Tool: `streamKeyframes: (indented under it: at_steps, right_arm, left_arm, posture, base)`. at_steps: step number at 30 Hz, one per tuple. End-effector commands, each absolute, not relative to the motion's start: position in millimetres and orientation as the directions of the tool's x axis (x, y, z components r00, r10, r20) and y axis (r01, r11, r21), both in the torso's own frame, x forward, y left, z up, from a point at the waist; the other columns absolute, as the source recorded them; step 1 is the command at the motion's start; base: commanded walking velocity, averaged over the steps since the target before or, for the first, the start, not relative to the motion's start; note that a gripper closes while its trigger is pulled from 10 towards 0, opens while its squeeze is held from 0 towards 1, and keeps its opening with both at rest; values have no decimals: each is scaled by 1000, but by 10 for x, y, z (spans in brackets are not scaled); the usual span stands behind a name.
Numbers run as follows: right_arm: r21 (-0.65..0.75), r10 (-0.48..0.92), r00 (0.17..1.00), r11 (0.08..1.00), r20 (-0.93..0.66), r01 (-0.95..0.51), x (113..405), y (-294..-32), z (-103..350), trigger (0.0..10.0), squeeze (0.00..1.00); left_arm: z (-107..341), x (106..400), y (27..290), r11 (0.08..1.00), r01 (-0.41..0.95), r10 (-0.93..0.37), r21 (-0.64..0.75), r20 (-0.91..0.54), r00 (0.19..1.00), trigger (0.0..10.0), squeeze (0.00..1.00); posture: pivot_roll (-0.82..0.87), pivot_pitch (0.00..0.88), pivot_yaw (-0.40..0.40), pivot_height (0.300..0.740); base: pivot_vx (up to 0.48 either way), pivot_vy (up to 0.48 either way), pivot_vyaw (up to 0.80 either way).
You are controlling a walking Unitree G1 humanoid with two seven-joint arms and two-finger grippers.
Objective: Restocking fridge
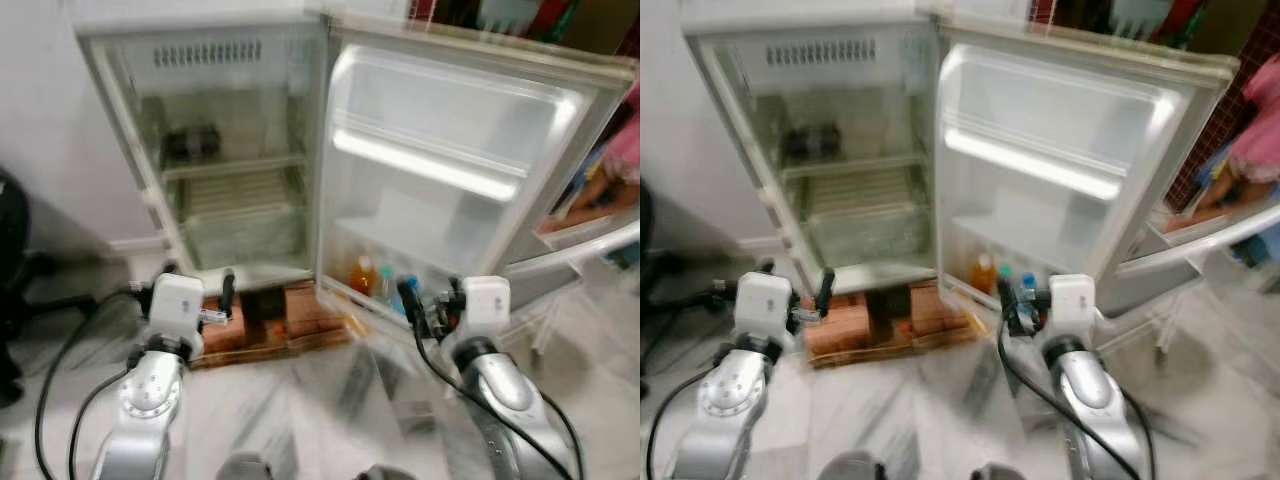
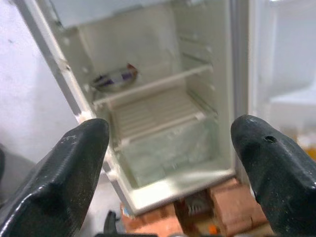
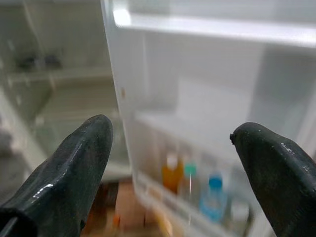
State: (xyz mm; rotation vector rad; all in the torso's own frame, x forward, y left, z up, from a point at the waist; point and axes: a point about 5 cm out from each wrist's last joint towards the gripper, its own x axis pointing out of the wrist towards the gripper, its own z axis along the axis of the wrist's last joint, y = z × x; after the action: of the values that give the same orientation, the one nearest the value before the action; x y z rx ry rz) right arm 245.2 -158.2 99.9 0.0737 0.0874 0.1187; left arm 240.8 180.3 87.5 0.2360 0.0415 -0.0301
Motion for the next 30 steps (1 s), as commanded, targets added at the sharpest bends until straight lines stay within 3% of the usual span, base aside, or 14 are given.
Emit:
streamKeyframes:
  at_steps: [1,7,15,30]
  right_arm:
    - [52,91,993,995,-75,-88,2470,-1639,1015,10000,0]
    - [20,115,992,993,-61,-114,2500,-1645,1065,10000,0]
    - [-4,146,989,989,11,-146,2613,-1678,1204,10000,0]
    - [-37,192,978,981,86,-189,2787,-1606,1356,10000,0]
  left_arm:
    - [849,2423,1747,976,42,-32,215,-51,998,10000,0]
    - [837,2467,1647,974,77,-68,212,-50,996,10000,0]
    - [801,2503,1727,966,11,2,260,-51,999,10000,0]
    - [770,2506,1744,964,-32,48,266,-54,997,10000,0]
  posture:
    - [77,0,2,740]
    - [64,0,-8,740]
    - [62,0,-16,740]
    - [87,0,-23,740]
  base:
    - [0,-472,0]
    - [0,-469,0]
    - [148,-413,0]
    - [376,-267,748]
